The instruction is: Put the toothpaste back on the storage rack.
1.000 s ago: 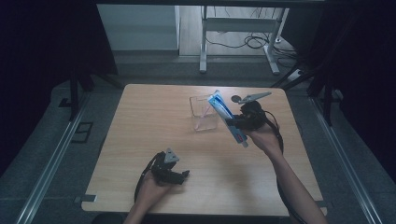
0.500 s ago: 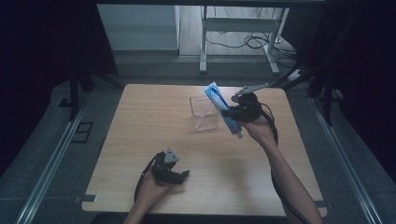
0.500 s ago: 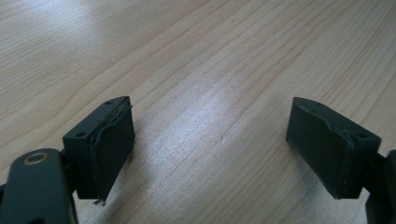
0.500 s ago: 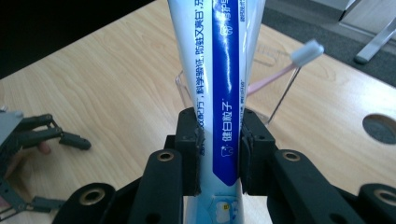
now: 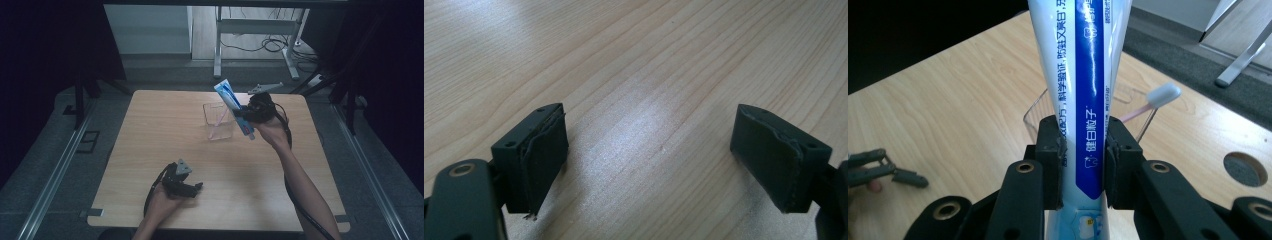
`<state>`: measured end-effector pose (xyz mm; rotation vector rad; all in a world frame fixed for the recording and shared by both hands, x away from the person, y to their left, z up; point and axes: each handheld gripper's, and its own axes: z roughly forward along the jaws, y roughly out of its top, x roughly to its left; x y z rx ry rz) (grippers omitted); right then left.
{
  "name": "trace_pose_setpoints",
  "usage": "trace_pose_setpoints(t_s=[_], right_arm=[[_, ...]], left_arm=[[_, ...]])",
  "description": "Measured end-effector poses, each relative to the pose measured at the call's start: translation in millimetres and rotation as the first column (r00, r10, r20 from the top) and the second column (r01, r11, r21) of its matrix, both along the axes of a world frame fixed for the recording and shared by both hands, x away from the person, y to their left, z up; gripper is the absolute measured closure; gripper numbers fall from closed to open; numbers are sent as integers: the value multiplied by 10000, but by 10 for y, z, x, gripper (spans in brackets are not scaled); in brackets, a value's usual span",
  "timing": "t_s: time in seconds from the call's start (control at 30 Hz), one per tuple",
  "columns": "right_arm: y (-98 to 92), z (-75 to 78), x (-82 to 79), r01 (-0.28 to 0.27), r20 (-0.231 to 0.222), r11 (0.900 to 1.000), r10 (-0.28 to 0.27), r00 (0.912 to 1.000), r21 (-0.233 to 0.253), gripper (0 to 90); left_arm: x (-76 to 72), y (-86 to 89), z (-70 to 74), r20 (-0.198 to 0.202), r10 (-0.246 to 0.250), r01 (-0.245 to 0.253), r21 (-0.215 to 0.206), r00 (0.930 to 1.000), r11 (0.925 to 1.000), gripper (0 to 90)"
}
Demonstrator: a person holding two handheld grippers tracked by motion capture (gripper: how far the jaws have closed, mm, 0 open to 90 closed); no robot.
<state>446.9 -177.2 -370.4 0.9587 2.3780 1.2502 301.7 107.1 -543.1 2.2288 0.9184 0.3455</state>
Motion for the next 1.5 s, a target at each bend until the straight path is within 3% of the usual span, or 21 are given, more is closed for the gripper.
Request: trace_pose_setpoints(t_s=[0.4, 0.83, 1.5], right_arm=[[138, 23, 173, -13, 335, 9992, -1, 9994, 403, 724], [285, -21, 403, 231, 407, 9963, -265, 9988, 823, 724], [475, -106, 644, 436, 665, 9926, -514, 9965, 1137, 725]], left_arm=[[0, 1, 0, -3, -3, 3, 7, 10000, 10000, 154], [0, 1, 1, -8, -13, 13, 10, 10000, 10000, 154], [0, 1, 1, -14, -6, 6, 2, 10000, 10000, 153]])
